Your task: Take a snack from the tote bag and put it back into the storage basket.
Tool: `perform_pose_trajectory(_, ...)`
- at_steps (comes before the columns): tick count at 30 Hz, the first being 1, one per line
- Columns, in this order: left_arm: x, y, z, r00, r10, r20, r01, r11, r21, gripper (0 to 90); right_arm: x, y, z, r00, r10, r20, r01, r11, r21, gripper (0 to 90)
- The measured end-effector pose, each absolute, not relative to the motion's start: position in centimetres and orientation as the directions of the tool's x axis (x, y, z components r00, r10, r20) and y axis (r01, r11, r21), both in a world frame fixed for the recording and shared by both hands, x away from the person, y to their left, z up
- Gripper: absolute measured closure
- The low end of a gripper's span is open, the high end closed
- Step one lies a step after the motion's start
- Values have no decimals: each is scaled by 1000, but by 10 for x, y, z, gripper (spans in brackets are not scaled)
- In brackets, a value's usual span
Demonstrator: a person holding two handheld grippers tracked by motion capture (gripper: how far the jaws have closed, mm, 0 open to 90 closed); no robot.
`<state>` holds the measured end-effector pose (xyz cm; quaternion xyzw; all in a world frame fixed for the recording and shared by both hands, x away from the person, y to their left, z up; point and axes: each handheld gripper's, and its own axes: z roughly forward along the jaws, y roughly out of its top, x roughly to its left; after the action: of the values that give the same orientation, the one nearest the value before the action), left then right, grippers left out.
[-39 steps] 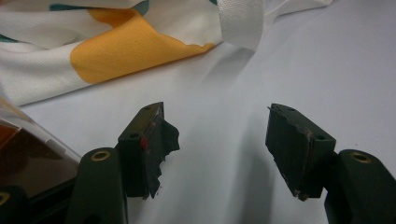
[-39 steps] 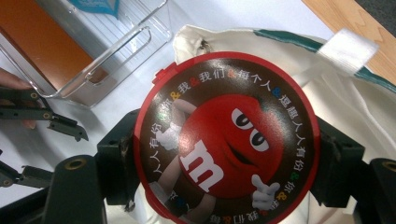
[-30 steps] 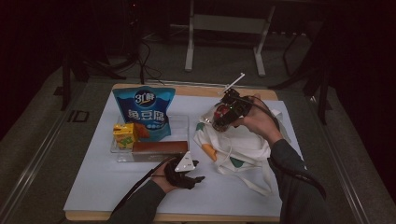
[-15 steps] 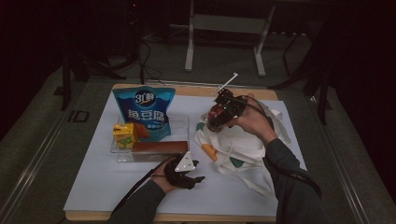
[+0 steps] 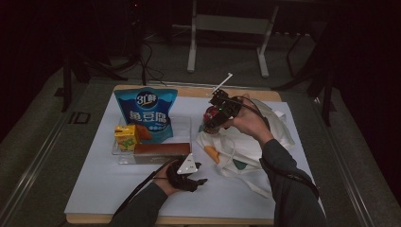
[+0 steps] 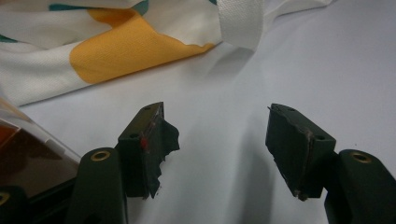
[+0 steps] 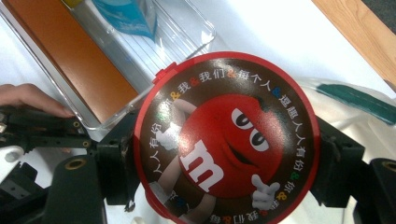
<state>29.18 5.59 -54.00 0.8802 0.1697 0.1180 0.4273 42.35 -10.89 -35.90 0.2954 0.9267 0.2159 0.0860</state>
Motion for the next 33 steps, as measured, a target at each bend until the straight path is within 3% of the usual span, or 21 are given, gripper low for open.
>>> perform_pose_trajectory(33,292,55,-540,916,397,63,197,-578,792,382,418,-68,-362,-843,537,-16,472,755,455,255)
